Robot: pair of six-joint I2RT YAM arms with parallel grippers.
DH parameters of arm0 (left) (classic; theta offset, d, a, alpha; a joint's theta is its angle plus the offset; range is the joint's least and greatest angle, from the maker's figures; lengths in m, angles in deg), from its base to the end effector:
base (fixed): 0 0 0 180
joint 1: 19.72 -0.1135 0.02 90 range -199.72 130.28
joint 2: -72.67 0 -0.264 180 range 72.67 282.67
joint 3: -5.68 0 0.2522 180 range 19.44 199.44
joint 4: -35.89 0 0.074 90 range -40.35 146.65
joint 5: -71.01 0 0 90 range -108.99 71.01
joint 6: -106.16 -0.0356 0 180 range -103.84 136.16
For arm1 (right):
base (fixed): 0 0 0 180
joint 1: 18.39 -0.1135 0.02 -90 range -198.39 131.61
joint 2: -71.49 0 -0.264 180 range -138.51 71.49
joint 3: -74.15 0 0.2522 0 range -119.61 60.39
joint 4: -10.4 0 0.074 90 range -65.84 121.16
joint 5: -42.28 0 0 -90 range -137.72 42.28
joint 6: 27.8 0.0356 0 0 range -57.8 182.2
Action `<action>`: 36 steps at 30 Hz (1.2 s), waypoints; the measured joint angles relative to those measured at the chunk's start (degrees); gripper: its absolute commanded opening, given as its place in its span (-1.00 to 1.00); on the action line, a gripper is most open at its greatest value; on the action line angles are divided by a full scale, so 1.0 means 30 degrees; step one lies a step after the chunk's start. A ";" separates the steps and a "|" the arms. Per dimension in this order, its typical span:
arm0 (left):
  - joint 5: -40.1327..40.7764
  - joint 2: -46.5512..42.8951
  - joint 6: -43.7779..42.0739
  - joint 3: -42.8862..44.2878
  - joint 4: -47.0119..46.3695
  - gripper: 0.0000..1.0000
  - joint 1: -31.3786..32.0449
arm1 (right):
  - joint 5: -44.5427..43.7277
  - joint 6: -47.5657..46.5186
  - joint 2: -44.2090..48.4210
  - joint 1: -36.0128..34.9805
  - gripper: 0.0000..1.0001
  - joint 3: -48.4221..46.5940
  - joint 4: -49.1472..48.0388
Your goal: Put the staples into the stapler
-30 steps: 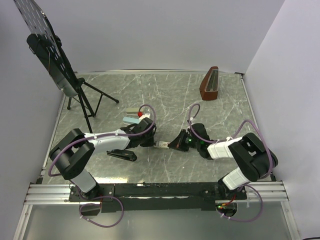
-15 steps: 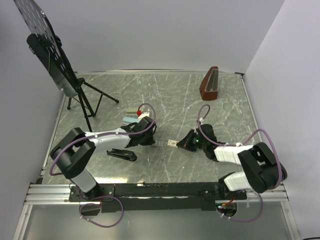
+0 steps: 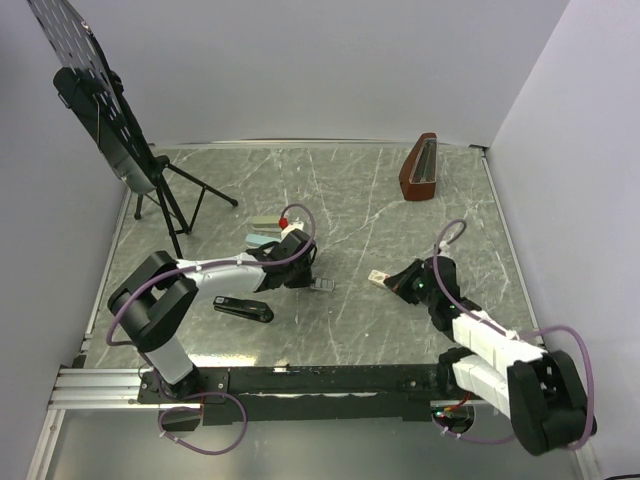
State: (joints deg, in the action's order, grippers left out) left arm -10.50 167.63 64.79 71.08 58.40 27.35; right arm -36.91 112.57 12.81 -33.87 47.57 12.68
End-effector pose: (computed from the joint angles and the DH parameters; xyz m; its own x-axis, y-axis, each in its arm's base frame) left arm 0.2282 -0.2376 0.1660 -0.8521 -0.1737 -0.4937 0.0346 0.9225 -0.3843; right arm 0.1778 0.0562 0.1435 -0.6639 0.6011 -0.4448 0.1568 0.6935 0.7032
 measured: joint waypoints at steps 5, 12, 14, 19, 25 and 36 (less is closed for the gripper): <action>-0.0095 0.0262 0.0066 0.0189 -0.0270 -0.66 0.0000 | -0.1326 0.0138 0.1603 0.0648 -0.68 0.0299 0.1654; 0.0022 0.0204 0.0109 0.0175 -0.0277 -0.10 0.0000 | -0.1851 0.0262 0.1392 0.0758 -0.16 0.0299 0.2929; 0.0131 -0.0015 0.0073 0.0073 -0.0204 0.02 -0.0007 | -0.1931 0.0335 0.1413 0.0758 0.07 0.0299 0.3249; 0.0882 -0.1763 -0.0408 0.0000 0.0809 0.61 -0.0066 | -0.2273 0.0036 0.2645 0.0794 0.63 0.0240 0.4146; 0.2200 -0.4867 -0.2470 0.0124 0.3118 0.96 -0.0095 | -0.2448 -0.1341 0.4459 0.0670 0.99 0.0233 0.5340; 0.2550 -0.7016 -0.8102 0.0692 0.8655 0.99 -0.0095 | -0.1654 -0.5435 0.4976 -0.3905 0.99 -0.0444 0.3177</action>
State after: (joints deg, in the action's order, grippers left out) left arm -2.85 146.58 40.48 73.15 84.37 27.06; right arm -41.87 96.26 27.74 -45.59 46.24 22.21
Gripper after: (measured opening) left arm 0.994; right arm 0.994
